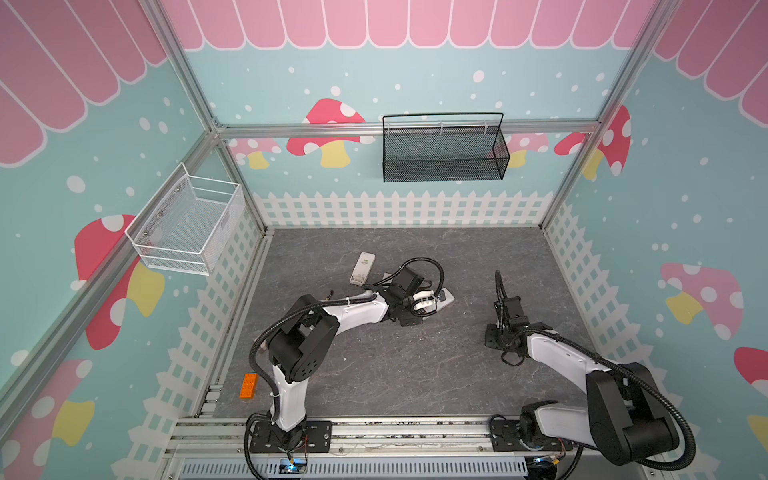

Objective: Unload the batteries from the remote control
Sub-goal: 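Grasp the clear-handled screwdriver with the right gripper and lift it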

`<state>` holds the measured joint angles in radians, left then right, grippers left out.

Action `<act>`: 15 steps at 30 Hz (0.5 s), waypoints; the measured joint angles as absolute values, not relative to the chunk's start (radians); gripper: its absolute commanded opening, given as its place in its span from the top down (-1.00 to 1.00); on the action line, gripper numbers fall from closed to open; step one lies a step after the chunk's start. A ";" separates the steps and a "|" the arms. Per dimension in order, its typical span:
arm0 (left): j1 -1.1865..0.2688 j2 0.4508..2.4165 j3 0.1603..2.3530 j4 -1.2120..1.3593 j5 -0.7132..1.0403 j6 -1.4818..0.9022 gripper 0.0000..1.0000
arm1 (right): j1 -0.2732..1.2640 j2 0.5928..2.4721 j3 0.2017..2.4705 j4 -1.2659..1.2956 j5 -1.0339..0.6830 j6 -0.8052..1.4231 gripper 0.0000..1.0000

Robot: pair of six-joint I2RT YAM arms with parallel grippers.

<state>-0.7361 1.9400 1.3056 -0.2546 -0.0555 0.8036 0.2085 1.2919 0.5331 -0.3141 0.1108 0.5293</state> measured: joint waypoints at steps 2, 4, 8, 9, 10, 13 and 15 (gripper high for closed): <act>-0.724 1.936 1.369 -0.323 -0.034 0.754 -0.99 | 0.209 1.301 0.553 -0.315 0.101 0.490 0.83; -0.699 1.917 1.419 -0.382 -0.001 0.692 -0.99 | 0.209 1.303 0.579 -0.308 0.085 0.452 0.95; -0.641 1.844 1.503 -0.489 0.061 0.582 -0.98 | 0.209 1.302 0.652 -0.263 0.008 0.343 1.00; -0.635 1.829 1.520 -0.506 0.070 0.561 -0.98 | 0.209 1.301 0.666 -0.249 -0.014 0.318 1.00; -0.629 1.810 1.544 -0.525 0.086 0.531 -0.98 | 0.209 1.299 0.682 -0.229 -0.044 0.285 1.00; -0.621 1.774 1.592 -0.562 0.149 0.439 -0.97 | 0.209 1.265 0.695 -0.165 -0.132 0.192 1.00; -0.602 1.770 1.621 -0.582 0.214 0.376 -0.93 | 0.211 1.230 0.687 -0.113 -0.191 0.125 1.00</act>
<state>-0.6022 1.7699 1.6215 -0.5816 0.2138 0.3759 0.2108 1.2297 0.6868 -0.1135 -0.1905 0.1249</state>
